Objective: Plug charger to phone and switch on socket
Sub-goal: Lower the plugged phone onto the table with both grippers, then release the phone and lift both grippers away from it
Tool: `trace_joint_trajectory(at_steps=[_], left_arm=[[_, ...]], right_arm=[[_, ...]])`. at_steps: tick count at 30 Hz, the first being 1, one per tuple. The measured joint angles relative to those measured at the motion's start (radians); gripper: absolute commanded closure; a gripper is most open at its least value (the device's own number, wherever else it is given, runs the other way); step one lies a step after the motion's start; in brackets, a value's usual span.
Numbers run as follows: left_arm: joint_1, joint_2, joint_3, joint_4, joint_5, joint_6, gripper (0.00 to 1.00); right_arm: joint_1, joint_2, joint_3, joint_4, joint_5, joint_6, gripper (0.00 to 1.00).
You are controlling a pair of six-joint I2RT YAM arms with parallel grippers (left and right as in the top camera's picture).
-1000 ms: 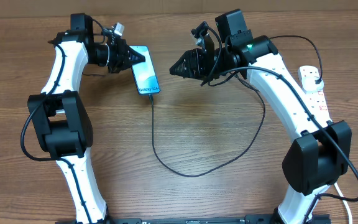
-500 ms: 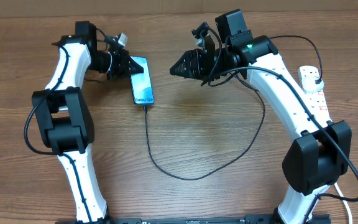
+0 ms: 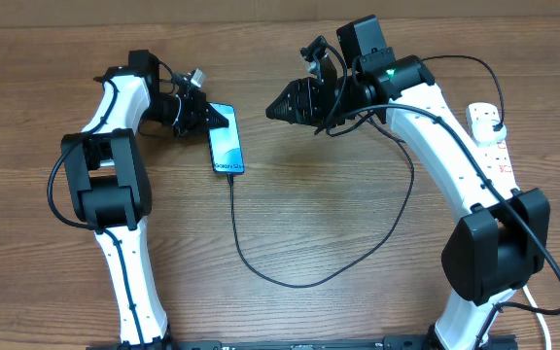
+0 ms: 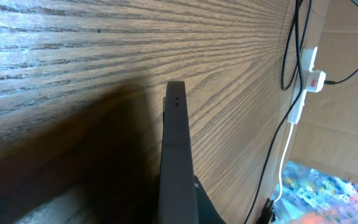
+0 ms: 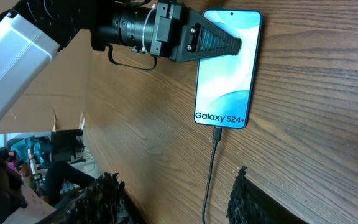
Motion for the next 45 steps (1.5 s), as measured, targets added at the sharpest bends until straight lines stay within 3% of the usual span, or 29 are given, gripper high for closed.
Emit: trace_joint_trajectory(at_steps=[5,11,18,31,45], left_arm=[[0.0,0.0,0.0,0.001,-0.017,-0.001,0.77],[0.0,0.0,0.0,-0.001,-0.038,0.0,0.74],[0.0,0.0,0.0,-0.004,-0.063,-0.004,0.6],[0.0,-0.002,0.014,-0.043,-0.141,-0.043,0.56],[-0.005,-0.024,0.039,-0.098,-0.316,-0.115,0.61]], right_arm=[[0.0,0.0,0.0,0.0,0.0,0.0,0.41],[0.0,0.0,0.0,-0.001,0.0,0.0,0.4],[0.0,0.0,0.0,-0.004,0.0,0.001,0.37],[0.0,0.0,0.0,-0.014,0.013,0.0,0.35],[0.0,0.0,0.0,-0.036,0.063,0.0,0.36]])
